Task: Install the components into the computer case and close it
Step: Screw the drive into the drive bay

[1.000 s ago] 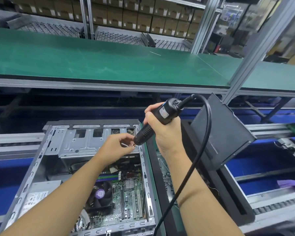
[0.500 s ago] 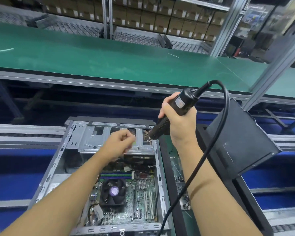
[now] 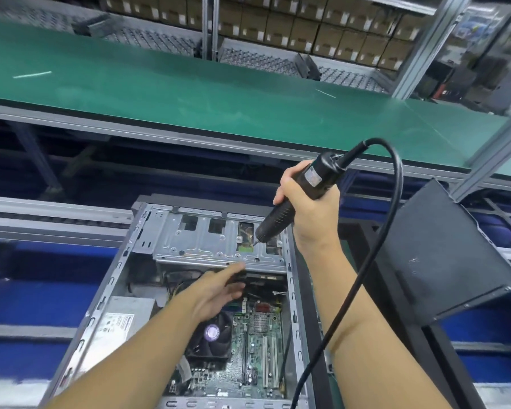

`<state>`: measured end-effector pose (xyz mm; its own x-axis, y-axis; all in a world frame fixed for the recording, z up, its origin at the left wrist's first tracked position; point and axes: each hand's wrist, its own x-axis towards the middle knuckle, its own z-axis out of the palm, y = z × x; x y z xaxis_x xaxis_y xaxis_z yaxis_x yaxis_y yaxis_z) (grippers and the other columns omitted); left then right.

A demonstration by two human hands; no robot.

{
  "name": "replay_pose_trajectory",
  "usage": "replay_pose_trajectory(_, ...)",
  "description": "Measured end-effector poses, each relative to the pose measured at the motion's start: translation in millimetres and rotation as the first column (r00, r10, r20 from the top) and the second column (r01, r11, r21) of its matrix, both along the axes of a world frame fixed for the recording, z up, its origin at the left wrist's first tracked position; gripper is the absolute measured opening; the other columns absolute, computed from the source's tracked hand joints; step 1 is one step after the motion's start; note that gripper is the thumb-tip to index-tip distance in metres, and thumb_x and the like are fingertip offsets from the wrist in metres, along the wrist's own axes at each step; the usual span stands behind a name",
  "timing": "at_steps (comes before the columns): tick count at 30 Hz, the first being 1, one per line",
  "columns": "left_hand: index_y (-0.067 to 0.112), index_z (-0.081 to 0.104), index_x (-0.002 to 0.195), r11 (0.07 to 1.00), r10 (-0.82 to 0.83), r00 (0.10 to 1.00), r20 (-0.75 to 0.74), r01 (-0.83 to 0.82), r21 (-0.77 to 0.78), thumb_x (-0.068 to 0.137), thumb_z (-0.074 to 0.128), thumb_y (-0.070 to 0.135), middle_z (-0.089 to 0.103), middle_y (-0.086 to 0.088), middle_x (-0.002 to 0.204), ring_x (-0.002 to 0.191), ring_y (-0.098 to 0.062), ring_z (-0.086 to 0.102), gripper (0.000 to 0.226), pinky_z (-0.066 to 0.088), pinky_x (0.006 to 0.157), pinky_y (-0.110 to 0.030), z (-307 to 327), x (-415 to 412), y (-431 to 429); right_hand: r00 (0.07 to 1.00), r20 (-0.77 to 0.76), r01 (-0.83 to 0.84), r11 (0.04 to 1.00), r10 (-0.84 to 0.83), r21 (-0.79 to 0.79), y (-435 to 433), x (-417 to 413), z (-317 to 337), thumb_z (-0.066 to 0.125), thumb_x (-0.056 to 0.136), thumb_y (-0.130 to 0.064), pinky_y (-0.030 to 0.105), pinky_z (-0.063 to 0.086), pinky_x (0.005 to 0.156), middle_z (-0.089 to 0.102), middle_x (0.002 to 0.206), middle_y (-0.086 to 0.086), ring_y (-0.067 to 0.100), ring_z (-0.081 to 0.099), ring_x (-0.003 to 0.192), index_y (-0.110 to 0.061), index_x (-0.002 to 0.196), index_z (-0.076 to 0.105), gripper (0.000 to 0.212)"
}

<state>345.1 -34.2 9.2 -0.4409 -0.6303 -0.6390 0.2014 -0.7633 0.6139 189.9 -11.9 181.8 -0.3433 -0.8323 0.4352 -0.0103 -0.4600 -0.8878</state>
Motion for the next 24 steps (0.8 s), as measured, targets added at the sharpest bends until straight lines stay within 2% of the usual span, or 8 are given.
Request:
replay_pose_trajectory(3,-0.003,0.061,0.101,0.991,0.124,0.990,-0.061,-0.121,0.052,0.066,0.087,0.017,0.069,-0.018,0.099,0.097,-0.024,0.061,0.048,0.053,0.095,-0.039,-5,-14,0,1.000,-0.003,0.003,1.000,-0.003,0.021,-2,0,-5,0.066,0.086,-0.004,0.033,0.053,0.067,0.063,0.074,0.002,0.024,0.058,0.062,-0.027,0.084,0.063,0.023)
replay_pose_trajectory(7,-0.009,0.049,0.119,0.960,0.269,0.961,-0.064,-0.262,0.096,0.081,0.077,0.006,0.060,-0.022,0.105,0.097,-0.026,0.064,0.049,0.057,0.079,-0.034,-6,-29,4,1.000,-0.008,-0.004,0.999,0.005,0.039,-4,1,-10,0.065,0.088,-0.006,0.040,0.053,0.069,0.063,0.072,-0.002,0.025,0.057,0.063,-0.031,0.083,0.065,0.026)
replay_pose_trajectory(10,-0.006,0.034,0.134,0.961,0.274,0.962,-0.014,-0.273,0.049,0.084,0.075,0.012,0.054,-0.020,0.109,0.094,-0.024,0.065,0.068,0.052,0.098,-0.040,-9,-35,7,1.000,-0.008,-0.013,0.999,0.013,0.050,-4,3,-12,0.066,0.088,-0.007,0.039,0.054,0.069,0.063,0.071,-0.002,0.025,0.058,0.063,-0.033,0.083,0.066,0.026)
replay_pose_trajectory(12,-0.008,0.036,0.131,0.969,0.246,0.969,0.001,-0.246,0.032,0.084,0.075,0.017,0.057,-0.022,0.116,0.090,-0.025,0.071,0.066,0.039,0.111,-0.051,-11,-34,8,1.000,0.001,-0.014,0.998,0.014,0.056,-5,4,-14,0.066,0.088,-0.006,0.038,0.055,0.069,0.063,0.072,0.000,0.025,0.058,0.064,-0.030,0.085,0.065,0.024)
replay_pose_trajectory(14,-0.005,0.042,0.121,0.972,0.233,0.972,-0.006,-0.233,0.023,0.083,0.075,0.019,0.062,-0.022,0.117,0.084,-0.022,0.075,0.056,0.032,0.114,-0.055,-13,-33,8,1.000,-0.002,-0.011,0.998,0.011,0.062,-5,6,-15,0.066,0.088,-0.007,0.037,0.055,0.071,0.064,0.072,0.000,0.024,0.059,0.064,-0.030,0.085,0.065,0.023)
replay_pose_trajectory(16,-0.005,0.043,0.122,0.972,0.235,0.972,-0.012,-0.235,0.021,0.083,0.075,0.018,0.062,-0.023,0.119,0.083,-0.022,0.075,0.055,0.037,0.112,-0.053,-13,-32,8,1.000,-0.014,-0.009,0.998,0.010,0.063,-6,8,-15,0.067,0.088,-0.010,0.037,0.055,0.072,0.064,0.071,-0.002,0.025,0.059,0.065,-0.034,0.084,0.065,0.025)
replay_pose_trajectory(19,-0.005,0.049,0.113,0.968,0.250,0.968,-0.022,-0.250,-0.006,0.083,0.076,0.015,0.064,-0.023,0.114,0.081,-0.023,0.075,0.045,0.054,0.097,-0.042,-12,-32,7,1.000,-0.026,-0.015,0.998,0.016,0.061,-7,12,-15,0.067,0.087,-0.012,0.038,0.055,0.071,0.064,0.072,-0.003,0.025,0.059,0.065,-0.036,0.083,0.066,0.025)
replay_pose_trajectory(24,-0.002,0.050,0.107,0.965,0.261,0.965,-0.016,-0.261,-0.014,0.083,0.077,0.016,0.062,-0.021,0.110,0.090,-0.023,0.070,0.040,0.056,0.093,-0.038,-13,-31,6,0.999,-0.028,-0.015,0.997,0.017,0.076,-9,14,-16,0.068,0.085,-0.014,0.035,0.054,0.072,0.064,0.072,-0.001,0.024,0.059,0.064,-0.036,0.083,0.066,0.023)
